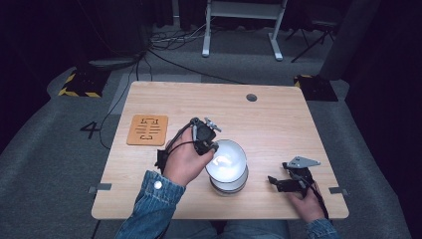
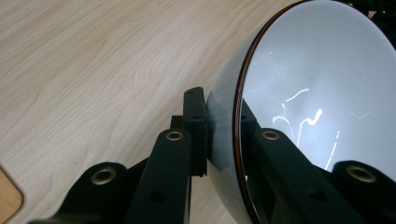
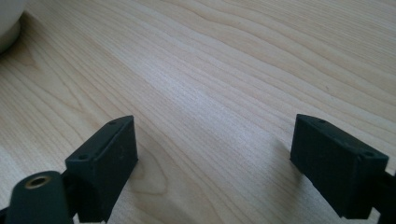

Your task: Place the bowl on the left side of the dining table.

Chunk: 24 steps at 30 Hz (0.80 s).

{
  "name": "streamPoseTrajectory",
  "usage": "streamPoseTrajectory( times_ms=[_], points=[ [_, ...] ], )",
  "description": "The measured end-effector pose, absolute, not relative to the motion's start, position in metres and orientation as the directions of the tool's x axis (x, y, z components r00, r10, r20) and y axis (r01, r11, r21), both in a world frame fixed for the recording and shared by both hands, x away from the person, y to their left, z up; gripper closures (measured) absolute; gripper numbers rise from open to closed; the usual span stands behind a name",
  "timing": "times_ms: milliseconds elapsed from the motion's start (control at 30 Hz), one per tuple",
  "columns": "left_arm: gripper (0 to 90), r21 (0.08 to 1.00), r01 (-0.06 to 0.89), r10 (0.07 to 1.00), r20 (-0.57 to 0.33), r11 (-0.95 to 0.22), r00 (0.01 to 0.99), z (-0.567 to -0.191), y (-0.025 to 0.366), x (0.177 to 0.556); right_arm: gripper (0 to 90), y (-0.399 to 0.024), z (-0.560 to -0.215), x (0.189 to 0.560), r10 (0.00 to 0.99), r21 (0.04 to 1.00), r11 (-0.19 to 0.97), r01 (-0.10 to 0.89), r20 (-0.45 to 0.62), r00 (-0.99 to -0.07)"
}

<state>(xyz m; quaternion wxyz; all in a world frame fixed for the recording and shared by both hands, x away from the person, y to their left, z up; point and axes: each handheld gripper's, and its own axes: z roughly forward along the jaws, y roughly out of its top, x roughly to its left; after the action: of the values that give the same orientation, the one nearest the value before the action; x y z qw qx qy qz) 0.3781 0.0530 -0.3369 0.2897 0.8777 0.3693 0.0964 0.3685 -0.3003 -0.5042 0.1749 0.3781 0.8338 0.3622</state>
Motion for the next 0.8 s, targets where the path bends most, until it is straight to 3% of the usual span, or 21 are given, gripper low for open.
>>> streamPoseTrajectory(
  times_ms=[800],
  points=[
    [81.2, 0.608, 0.661, 0.801, -0.068, -0.44, 0.595, -0.322, 0.114, 0.416, 14.5, -0.3, -0.504, 0.368, 0.764, 0.737, 0.446, 0.508, -0.017, -0.646]
  ],
)
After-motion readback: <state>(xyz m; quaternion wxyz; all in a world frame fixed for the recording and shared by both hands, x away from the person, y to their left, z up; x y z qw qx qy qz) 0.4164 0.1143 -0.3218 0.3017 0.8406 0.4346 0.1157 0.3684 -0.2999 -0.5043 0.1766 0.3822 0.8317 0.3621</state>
